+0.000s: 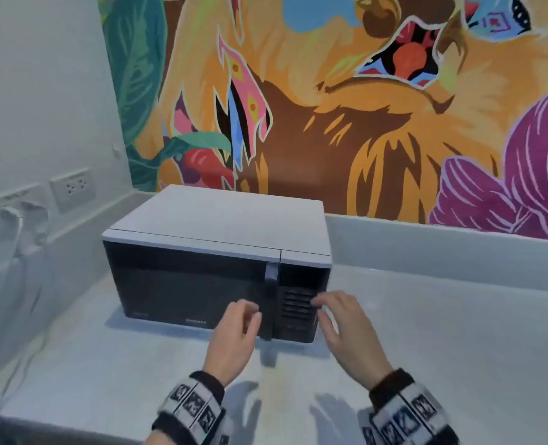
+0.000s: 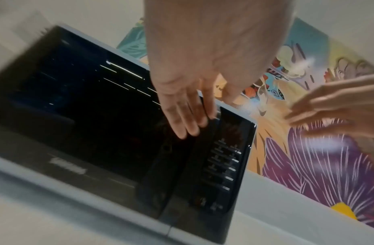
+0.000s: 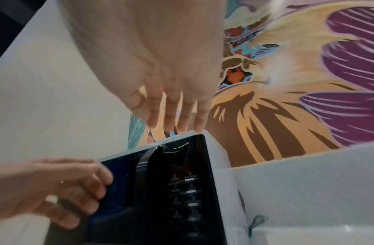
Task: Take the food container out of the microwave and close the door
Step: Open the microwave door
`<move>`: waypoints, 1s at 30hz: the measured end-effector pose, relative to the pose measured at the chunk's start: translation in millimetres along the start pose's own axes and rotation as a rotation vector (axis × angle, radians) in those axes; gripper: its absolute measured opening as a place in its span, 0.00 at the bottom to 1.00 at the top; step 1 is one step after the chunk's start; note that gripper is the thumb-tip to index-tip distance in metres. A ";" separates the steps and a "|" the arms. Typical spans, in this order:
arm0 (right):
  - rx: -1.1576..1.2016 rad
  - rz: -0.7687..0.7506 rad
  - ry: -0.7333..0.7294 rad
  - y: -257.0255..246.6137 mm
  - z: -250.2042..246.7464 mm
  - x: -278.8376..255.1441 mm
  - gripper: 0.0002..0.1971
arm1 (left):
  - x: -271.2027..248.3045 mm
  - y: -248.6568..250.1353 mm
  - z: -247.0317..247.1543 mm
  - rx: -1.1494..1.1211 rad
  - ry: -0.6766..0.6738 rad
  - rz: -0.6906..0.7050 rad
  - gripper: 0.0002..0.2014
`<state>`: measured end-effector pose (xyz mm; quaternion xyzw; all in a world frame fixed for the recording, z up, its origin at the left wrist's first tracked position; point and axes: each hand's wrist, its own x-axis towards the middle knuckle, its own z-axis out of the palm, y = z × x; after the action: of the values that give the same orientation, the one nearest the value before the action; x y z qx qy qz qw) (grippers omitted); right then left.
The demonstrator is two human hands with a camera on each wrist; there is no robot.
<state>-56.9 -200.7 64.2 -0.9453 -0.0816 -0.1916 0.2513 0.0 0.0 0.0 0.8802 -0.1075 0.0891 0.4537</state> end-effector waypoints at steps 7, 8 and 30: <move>-0.368 -0.030 -0.084 17.6 36.4 77.1 0.25 | 57.4 39.9 36.6 -0.194 -0.062 -0.306 0.25; -0.376 -0.025 -0.100 22.1 38.2 78.1 0.25 | 59.7 37.0 39.2 -0.256 -0.074 -0.330 0.24; -0.280 -0.027 -0.143 28.0 35.7 81.3 0.25 | 25.2 31.1 31.9 -0.379 -0.026 -0.240 0.16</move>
<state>35.8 -202.0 55.9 -0.9811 -0.0844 -0.1367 0.1082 17.8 -46.4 12.4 0.7867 -0.0225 0.0013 0.6170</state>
